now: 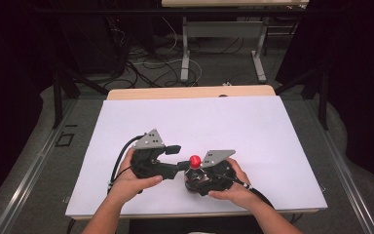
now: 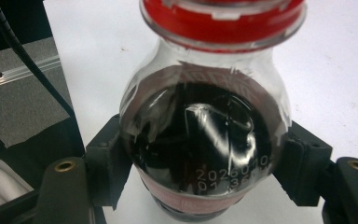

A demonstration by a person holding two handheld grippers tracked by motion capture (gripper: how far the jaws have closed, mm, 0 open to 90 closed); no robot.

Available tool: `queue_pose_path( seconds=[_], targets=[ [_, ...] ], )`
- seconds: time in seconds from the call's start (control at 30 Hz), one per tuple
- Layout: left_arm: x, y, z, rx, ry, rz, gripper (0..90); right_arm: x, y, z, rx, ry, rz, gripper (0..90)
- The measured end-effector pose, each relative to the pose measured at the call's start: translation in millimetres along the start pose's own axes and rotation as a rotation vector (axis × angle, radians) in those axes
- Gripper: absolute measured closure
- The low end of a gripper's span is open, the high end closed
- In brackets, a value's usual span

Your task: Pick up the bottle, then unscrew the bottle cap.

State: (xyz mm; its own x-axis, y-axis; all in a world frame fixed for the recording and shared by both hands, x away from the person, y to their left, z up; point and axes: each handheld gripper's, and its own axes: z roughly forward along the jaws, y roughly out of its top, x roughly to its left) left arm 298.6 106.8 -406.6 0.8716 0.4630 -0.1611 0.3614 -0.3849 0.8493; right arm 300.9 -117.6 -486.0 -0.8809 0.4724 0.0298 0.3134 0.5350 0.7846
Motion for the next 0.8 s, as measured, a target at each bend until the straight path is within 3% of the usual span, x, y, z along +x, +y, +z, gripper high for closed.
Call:
queue_pose_path(
  seconds=[0.27, 0.5, 0.53, 0.6, 0.8],
  targets=[
    [-4.1, 9.0, 13.4, 0.015, -0.037, -0.017, 44.2, 2.1, 0.9, -0.9, -0.007, 0.013, -0.016, 29.3],
    [-5.9, 10.5, 23.5, 0.027, -0.049, -0.018, 47.2, 4.5, 1.4, -0.3, -0.013, 0.023, -0.021, 29.3],
    [-5.1, 10.6, 26.2, 0.046, -0.051, 0.002, 48.3, 4.6, 1.3, -0.3, -0.013, 0.025, -0.021, 29.3],
    [-6.6, 9.3, 29.7, 0.038, -0.052, -0.017, 49.9, 4.9, 1.4, -0.3, -0.013, 0.028, -0.019, 29.3],
    [-8.3, 9.4, 32.6, 0.05, -0.07, -0.005, 55.0, 5.3, 1.2, -0.8, -0.015, 0.035, -0.021, 29.3]
  ],
)
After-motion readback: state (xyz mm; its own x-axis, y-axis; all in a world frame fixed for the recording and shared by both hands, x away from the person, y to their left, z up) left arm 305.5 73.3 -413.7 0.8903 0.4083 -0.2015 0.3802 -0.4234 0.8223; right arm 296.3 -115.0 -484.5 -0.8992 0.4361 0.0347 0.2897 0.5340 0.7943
